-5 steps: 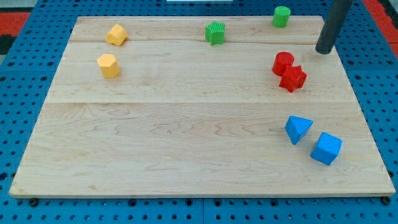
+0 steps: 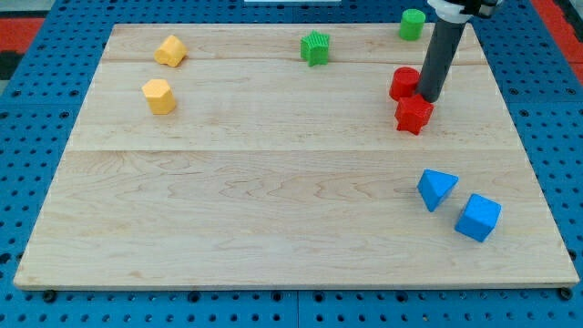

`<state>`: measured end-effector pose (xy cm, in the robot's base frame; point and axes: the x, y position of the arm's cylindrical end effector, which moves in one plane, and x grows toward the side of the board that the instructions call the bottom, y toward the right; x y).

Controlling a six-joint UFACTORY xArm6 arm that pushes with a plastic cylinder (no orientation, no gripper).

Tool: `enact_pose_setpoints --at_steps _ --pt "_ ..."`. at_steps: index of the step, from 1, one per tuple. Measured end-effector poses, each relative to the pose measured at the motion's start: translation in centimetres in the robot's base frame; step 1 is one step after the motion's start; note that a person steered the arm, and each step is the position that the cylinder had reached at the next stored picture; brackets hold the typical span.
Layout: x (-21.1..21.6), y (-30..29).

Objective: Separate the red circle from the red star

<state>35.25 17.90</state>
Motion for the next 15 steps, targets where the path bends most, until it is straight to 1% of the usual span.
enact_pose_setpoints --at_steps 1,2,4,5,6,8,10,12,14,15 --pt "1.2 -0.8" --pt "2.2 -4.8" --pt "-3.7 -5.4" --pt "-5.6 -3.3" --pt "-4.5 -2.6" --pt "1.0 -2.6" --pt "-2.9 -0.1" --pt "-1.9 0.8" --pt "-4.1 0.8" --pt "-4.0 0.7"
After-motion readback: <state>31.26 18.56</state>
